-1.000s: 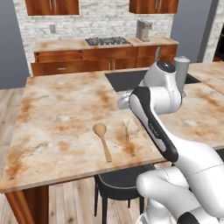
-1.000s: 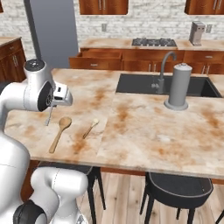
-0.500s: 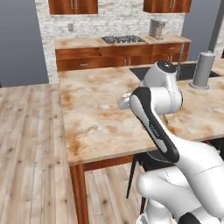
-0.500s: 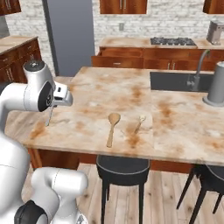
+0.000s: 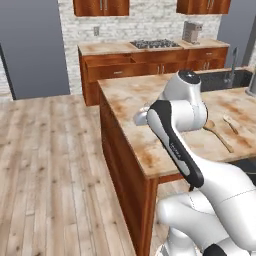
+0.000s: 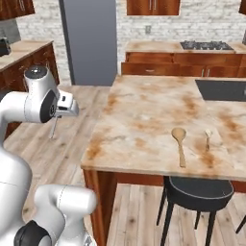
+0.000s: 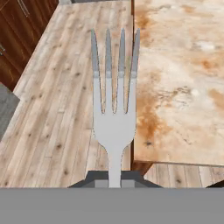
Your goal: Pick up the metallic utensils from the counter and place them in the open drawer. Make sure not to pick up any wooden utensils.
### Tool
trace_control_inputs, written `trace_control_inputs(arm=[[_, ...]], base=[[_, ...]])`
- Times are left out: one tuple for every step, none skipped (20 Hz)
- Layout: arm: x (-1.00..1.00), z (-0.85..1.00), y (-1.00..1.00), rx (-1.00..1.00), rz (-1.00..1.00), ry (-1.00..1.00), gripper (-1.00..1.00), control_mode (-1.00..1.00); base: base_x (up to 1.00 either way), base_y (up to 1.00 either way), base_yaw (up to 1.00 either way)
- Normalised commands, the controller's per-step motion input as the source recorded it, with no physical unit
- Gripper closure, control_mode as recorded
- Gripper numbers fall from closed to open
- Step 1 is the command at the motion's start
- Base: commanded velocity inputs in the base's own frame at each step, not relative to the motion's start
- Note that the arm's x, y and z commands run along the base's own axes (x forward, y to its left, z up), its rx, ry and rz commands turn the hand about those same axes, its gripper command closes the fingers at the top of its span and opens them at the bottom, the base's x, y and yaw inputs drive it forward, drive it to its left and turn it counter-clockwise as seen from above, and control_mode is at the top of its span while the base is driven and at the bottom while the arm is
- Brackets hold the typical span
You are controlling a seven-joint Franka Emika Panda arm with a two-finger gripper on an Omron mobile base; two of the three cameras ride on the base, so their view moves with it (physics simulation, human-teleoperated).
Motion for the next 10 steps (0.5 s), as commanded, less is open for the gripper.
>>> trace_control_inputs(arm=[[0.00,0.00,0.00,0.00,0.00,0.00,1.00,1.00],[0.00,0.00,0.00,0.00,0.00,0.00,1.00,1.00],[0.00,0.00,0.00,0.00,0.00,0.00,1.00,1.00],[0.00,0.00,0.00,0.00,0.00,0.00,1.00,1.00],[0.00,0.00,0.00,0.00,0.00,0.00,1.00,1.00],[0.00,0.00,0.00,0.00,0.00,0.00,1.00,1.00],[0.00,0.00,0.00,0.00,0.00,0.00,1.00,1.00],[0.00,0.00,0.00,0.00,0.00,0.00,1.00,1.00],[0.00,0.00,0.00,0.00,0.00,0.00,1.00,1.00],[0.00,0.00,0.00,0.00,0.00,0.00,1.00,1.00]], base=[[0.44,1.00,-0.18],[0.50,1.00,-0.22],[0.69,1.00,-0.26],[0.89,1.00,-0.32],[0.91,1.00,-0.35],[0.90,1.00,-0.39],[0.88,1.00,-0.41],[0.86,1.00,-0.42],[0.86,1.00,-0.43],[0.81,1.00,-0.44]])
